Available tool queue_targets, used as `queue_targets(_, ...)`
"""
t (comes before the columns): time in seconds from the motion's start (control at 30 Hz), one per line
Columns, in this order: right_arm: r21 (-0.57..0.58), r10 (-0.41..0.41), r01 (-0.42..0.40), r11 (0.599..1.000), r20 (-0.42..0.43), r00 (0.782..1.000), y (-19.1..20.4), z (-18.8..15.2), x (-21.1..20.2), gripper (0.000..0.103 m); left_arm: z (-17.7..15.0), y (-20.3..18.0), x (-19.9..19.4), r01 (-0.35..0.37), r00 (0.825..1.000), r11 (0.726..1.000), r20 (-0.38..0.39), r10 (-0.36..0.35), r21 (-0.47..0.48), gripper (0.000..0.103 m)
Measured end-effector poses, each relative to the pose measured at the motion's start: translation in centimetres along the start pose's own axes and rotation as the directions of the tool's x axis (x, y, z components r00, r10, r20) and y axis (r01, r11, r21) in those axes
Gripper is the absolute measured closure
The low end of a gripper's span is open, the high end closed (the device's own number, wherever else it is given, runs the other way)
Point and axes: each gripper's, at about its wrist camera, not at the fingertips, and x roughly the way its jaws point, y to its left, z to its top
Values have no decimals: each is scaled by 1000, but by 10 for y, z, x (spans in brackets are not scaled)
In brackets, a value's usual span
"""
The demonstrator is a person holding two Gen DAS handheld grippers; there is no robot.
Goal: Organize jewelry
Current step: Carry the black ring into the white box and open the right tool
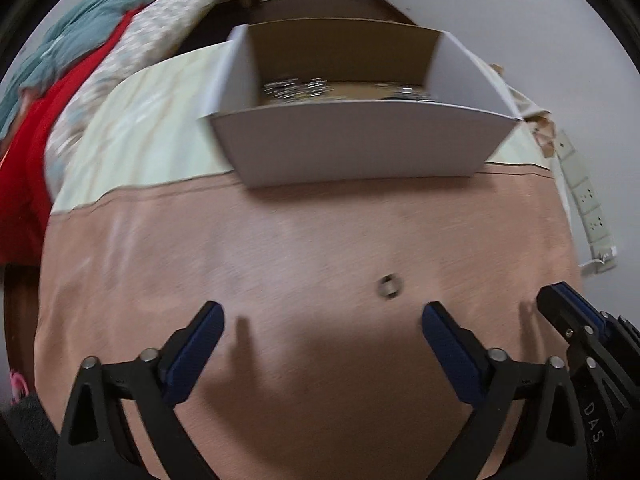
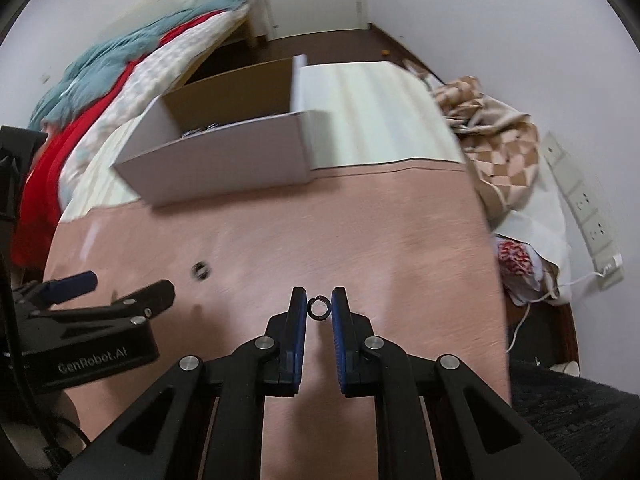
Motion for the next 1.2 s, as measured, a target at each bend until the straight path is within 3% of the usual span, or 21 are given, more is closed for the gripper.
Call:
queue_targets(0.07, 20, -5, 5, 1000, -3, 1000, -8, 3, 2, 90, 3, -11, 3, 1, 1000, 1000, -2, -1, 25, 37)
queue_targets(0.13, 36, -9, 10, 999, -6, 1000, -13, 6, 5, 90, 5, -17, 9, 10, 1000, 999, -14, -10, 37, 56)
queue_targets(0.2, 44, -12, 12, 999, -3, 1000, -19, 5, 4, 90, 6, -21, 9, -3, 1000, 999, 6, 3, 53, 64)
queue_targets(0.27, 49, -17, 17, 999, 2, 1000, -21, 6, 4, 90, 6, -22, 8, 5, 1000, 998, 16, -6, 60, 82)
queue_targets(0.33, 55, -19, 19, 998, 4, 1000, -23, 7, 4, 90, 8, -20, 9, 10, 1000, 998, 23, -12, 68, 91)
queue_targets(0.6, 57, -17, 16, 998, 17, 1000, -20, 8, -2, 90, 4, -16, -4, 30, 998, 997, 57, -35, 70, 93)
queue_targets(0.77, 65, 29, -31, 997, 42, 999, -16, 20, -19, 90, 13, -10, -32, 76, 993, 996, 90, -80, 52, 93)
queue_targets(1.0, 47, 193, -196, 979, 68, 979, 6, 86, -28, 90, 76, 23, -57, 149, 983, 989, 111, -148, -1, 93)
queue_targets(1.1, 38, 273, -274, 961, 25, 962, 16, 122, -13, 90, 104, 34, -49, 164, 983, 986, 81, -162, -22, 93)
queue_targets(1.2, 13, 291, -290, 957, -27, 956, 25, 151, 9, 90, 123, 43, -35, 163, 986, 986, 45, -161, -44, 93)
